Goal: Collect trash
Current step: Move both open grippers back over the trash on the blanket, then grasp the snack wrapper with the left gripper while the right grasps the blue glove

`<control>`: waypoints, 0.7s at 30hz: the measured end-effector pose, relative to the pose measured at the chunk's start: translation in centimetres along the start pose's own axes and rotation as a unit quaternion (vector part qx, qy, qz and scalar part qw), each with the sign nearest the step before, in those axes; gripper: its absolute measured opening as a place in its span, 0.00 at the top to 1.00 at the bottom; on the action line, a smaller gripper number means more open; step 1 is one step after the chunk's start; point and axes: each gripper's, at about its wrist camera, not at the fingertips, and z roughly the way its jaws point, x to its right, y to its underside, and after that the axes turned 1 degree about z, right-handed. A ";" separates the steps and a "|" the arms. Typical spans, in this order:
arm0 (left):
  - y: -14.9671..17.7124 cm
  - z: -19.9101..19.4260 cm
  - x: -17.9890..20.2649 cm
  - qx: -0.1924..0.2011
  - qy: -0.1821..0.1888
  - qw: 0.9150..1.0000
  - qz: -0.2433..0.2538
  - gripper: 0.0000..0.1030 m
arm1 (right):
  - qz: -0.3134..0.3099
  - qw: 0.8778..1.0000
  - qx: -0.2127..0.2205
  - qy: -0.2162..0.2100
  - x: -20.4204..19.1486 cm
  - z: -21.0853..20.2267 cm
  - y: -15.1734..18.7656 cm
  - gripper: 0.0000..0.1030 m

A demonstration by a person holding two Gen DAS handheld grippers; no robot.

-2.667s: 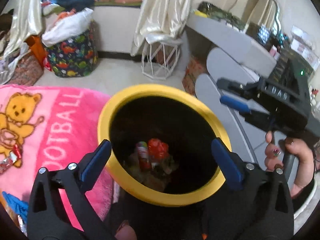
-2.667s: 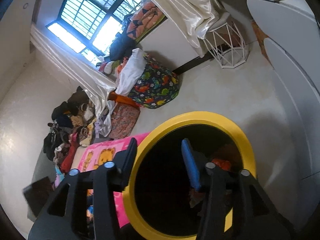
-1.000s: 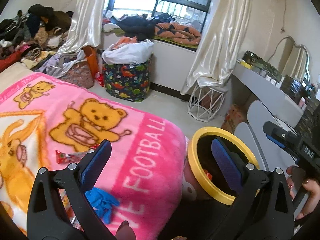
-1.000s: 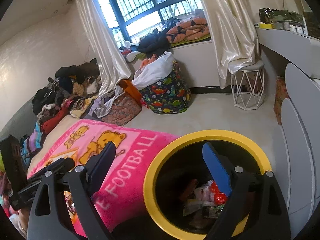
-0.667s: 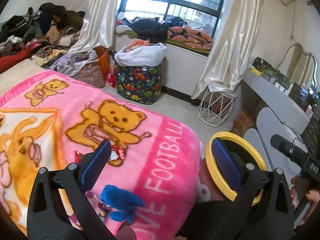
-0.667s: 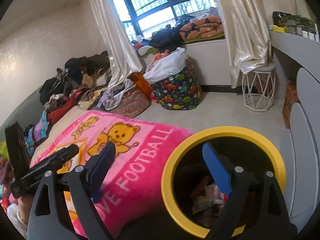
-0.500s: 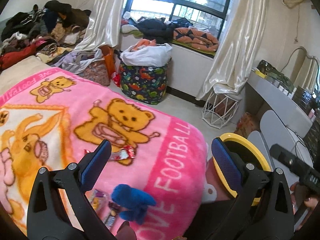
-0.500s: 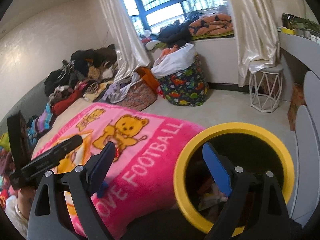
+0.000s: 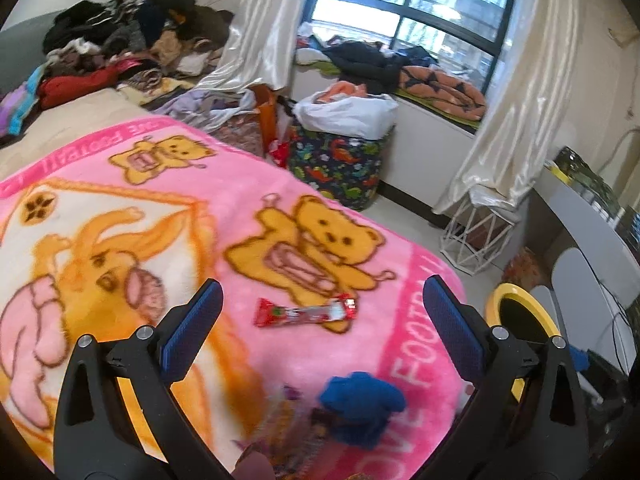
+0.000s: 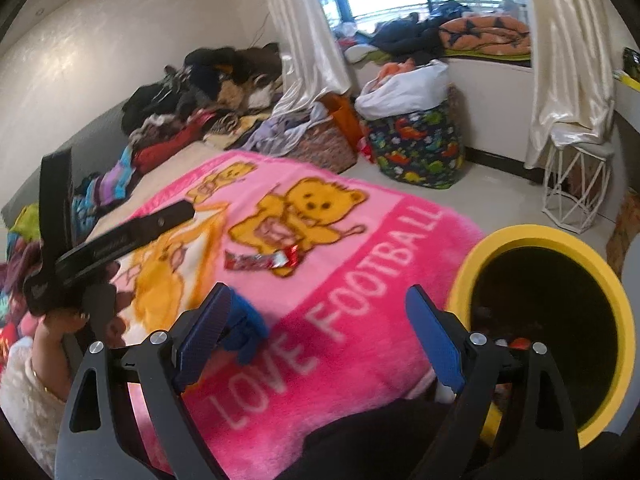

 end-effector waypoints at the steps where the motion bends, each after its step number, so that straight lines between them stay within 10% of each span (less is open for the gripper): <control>1: 0.0 -0.1 -0.5 -0.001 -0.002 1.000 -0.003 0.11 | -0.002 1.000 -0.004 -0.003 -0.2 0.3 0.1 0.16; 15: 2.8 -0.2 -5.6 -0.049 -0.021 0.998 -0.013 0.11 | -0.018 0.997 -0.066 -0.031 -3.0 4.9 0.9 0.21; 21: 4.5 -0.5 -6.9 -0.082 0.005 0.997 -0.011 0.26 | -0.033 0.994 -0.098 -0.039 -4.1 7.1 1.0 0.29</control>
